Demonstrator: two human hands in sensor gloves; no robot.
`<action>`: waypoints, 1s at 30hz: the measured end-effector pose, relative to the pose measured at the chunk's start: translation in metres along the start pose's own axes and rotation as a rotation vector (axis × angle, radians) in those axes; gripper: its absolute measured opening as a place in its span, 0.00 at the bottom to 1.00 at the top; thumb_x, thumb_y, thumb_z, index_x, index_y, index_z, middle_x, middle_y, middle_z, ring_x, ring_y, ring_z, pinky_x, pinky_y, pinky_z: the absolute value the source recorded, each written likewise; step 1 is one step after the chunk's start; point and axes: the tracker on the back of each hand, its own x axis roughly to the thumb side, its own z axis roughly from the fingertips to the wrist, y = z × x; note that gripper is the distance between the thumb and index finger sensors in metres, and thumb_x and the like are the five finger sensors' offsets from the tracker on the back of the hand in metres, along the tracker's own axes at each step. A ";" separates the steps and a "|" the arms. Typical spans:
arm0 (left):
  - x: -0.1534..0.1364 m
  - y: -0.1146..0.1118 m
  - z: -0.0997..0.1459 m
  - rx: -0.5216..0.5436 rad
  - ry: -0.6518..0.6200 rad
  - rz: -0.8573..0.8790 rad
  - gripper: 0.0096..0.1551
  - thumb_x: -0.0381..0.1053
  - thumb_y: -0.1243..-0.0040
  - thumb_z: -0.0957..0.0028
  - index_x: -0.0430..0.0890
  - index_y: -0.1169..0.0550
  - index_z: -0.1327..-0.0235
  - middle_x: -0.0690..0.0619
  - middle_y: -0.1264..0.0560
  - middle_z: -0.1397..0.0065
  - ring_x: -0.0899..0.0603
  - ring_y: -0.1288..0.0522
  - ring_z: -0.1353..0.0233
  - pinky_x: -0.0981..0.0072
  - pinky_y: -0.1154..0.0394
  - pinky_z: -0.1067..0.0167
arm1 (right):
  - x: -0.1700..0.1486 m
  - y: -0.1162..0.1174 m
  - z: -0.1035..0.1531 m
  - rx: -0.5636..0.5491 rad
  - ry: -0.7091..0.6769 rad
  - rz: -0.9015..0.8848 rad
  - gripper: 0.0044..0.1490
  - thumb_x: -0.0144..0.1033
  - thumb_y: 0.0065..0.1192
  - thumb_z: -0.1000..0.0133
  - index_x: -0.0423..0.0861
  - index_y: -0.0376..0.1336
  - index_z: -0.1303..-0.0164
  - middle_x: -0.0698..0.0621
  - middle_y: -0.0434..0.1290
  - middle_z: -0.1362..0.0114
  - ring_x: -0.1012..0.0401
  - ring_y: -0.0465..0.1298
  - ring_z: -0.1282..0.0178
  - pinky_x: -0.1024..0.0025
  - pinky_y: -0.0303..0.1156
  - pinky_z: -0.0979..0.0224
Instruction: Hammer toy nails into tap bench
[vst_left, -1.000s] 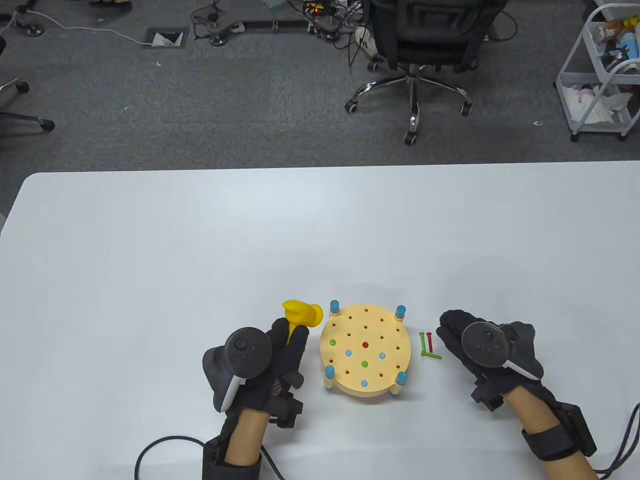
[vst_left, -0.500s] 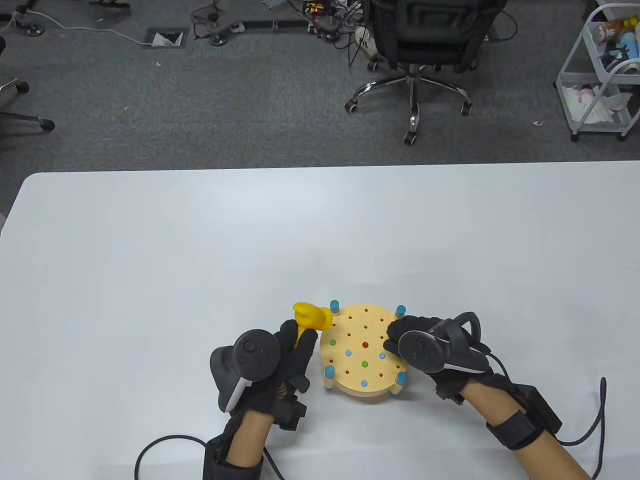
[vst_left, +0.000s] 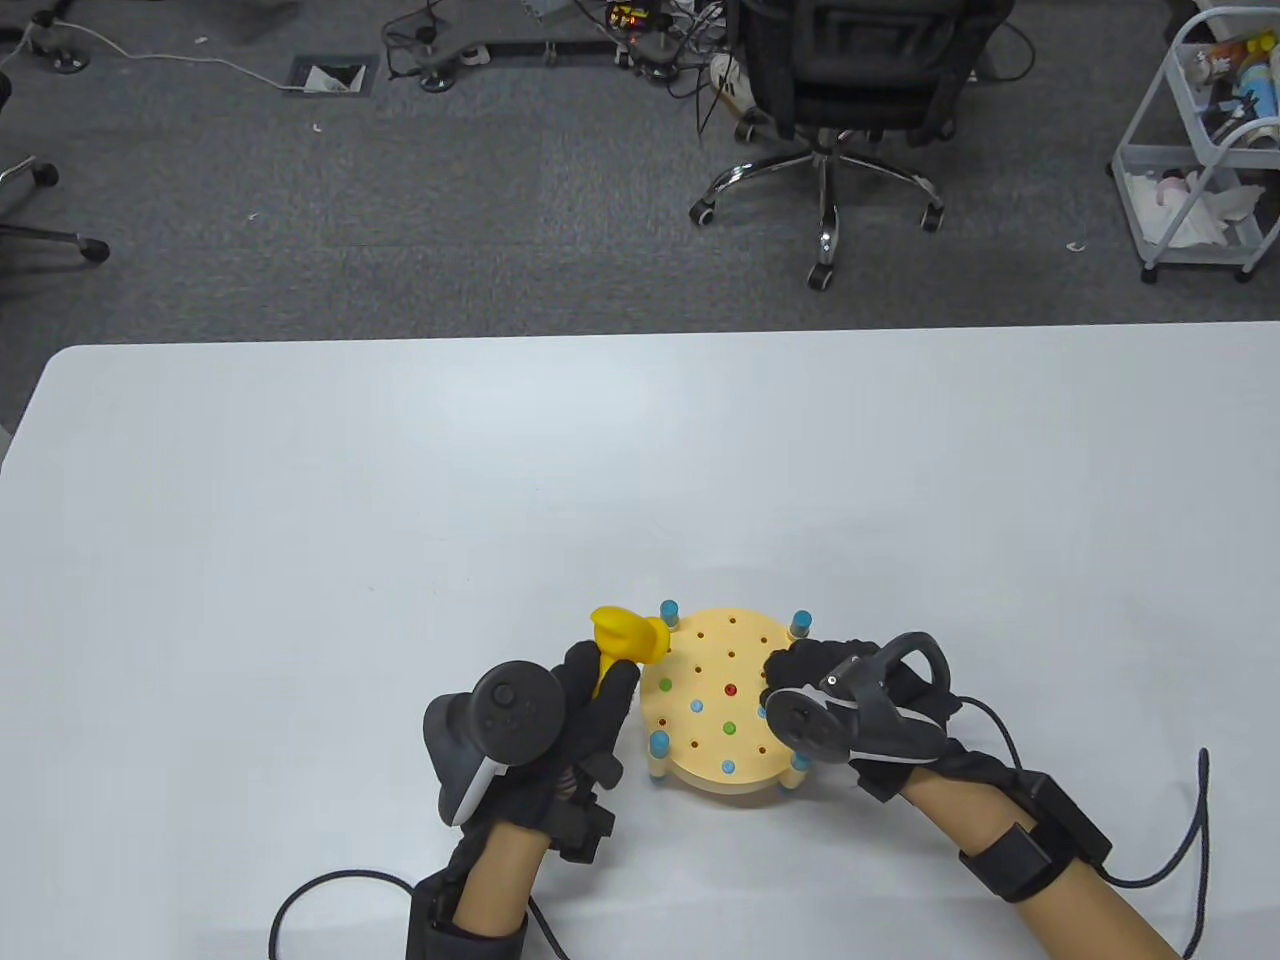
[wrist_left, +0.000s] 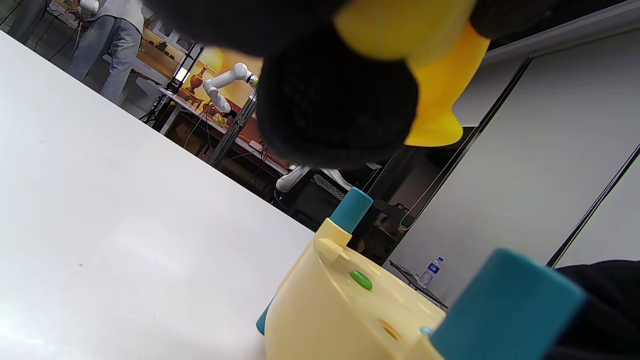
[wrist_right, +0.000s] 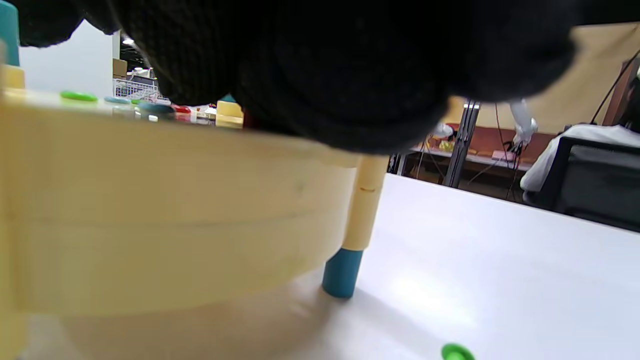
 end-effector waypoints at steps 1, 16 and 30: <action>0.000 0.000 0.000 -0.001 -0.001 -0.002 0.36 0.69 0.53 0.54 0.44 0.20 0.49 0.45 0.11 0.72 0.49 0.20 0.90 0.65 0.24 0.88 | 0.000 0.000 0.000 0.002 0.005 0.000 0.25 0.50 0.60 0.52 0.49 0.71 0.51 0.50 0.81 0.59 0.64 0.83 0.73 0.71 0.82 0.62; 0.008 -0.004 0.002 -0.006 -0.045 -0.030 0.36 0.69 0.53 0.54 0.44 0.20 0.49 0.45 0.11 0.72 0.49 0.20 0.90 0.65 0.24 0.88 | -0.073 0.016 -0.002 -0.083 0.289 -0.444 0.46 0.58 0.54 0.52 0.47 0.58 0.25 0.40 0.70 0.30 0.57 0.80 0.48 0.63 0.77 0.47; 0.062 -0.015 0.014 -0.064 -0.243 -0.171 0.36 0.69 0.51 0.54 0.45 0.19 0.48 0.45 0.11 0.70 0.48 0.20 0.88 0.64 0.23 0.87 | -0.078 0.062 -0.008 -0.062 0.248 -0.691 0.37 0.54 0.56 0.51 0.50 0.62 0.33 0.44 0.74 0.36 0.58 0.81 0.51 0.65 0.78 0.49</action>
